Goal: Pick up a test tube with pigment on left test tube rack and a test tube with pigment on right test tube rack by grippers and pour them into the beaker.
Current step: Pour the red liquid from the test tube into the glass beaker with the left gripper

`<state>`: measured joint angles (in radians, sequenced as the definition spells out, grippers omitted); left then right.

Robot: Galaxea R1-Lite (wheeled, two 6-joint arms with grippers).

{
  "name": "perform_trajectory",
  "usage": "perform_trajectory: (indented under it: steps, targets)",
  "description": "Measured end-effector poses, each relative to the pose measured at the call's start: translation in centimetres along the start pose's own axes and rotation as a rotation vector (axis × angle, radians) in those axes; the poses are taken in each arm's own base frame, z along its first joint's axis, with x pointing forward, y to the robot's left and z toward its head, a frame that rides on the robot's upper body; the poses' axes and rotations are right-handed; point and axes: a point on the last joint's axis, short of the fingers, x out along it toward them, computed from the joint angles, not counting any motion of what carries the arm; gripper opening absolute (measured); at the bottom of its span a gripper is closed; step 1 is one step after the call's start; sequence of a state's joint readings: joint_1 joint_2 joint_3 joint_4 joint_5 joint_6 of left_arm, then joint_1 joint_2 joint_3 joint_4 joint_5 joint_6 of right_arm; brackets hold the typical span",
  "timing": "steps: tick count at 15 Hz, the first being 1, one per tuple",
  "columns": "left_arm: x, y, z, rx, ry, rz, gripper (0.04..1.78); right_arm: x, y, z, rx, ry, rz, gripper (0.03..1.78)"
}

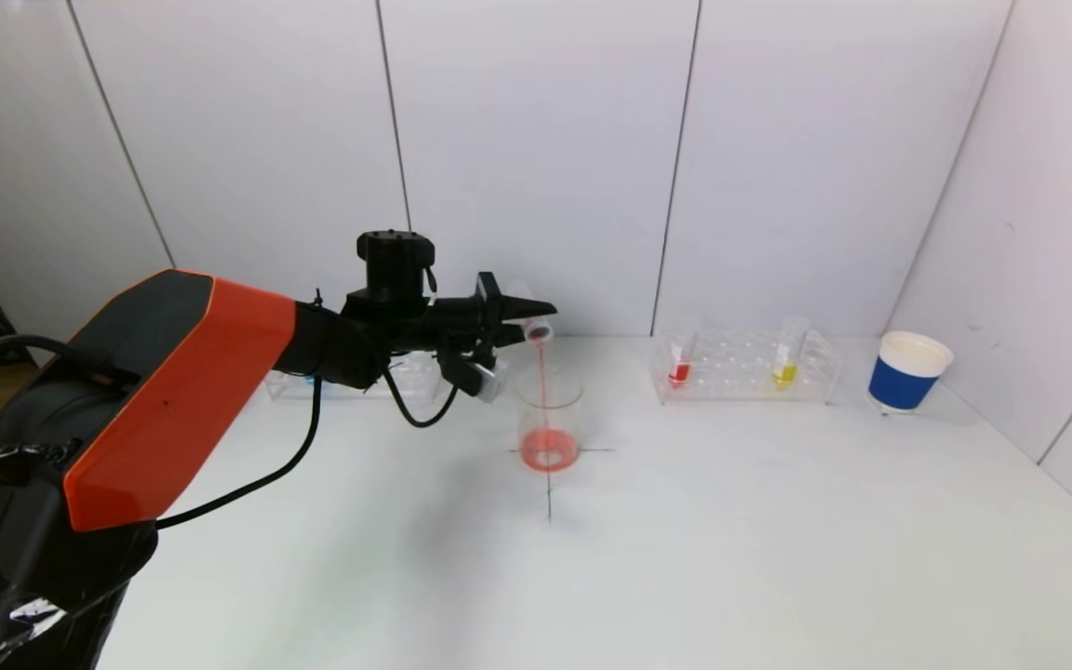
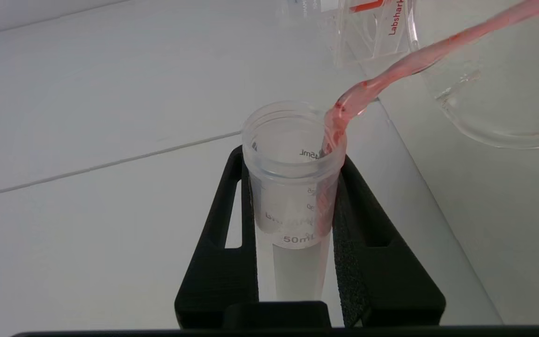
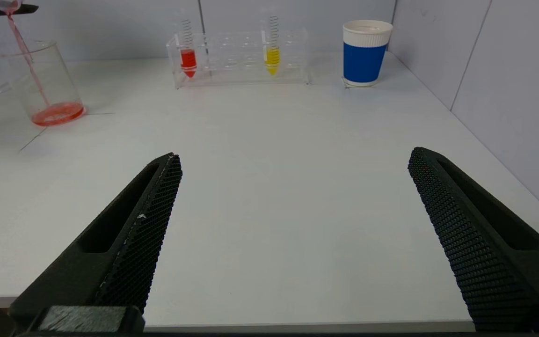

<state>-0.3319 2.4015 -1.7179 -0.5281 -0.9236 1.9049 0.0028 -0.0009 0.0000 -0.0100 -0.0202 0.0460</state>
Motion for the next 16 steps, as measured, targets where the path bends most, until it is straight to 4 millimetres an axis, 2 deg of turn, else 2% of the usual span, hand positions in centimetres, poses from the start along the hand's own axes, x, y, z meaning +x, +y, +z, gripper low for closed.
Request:
perform_trajectory:
  steps: [16]
  targets:
    - [-0.12,0.53,0.04,0.085,0.009,0.003,0.47,0.00,0.00,0.00,0.000,0.000,0.000,1.76]
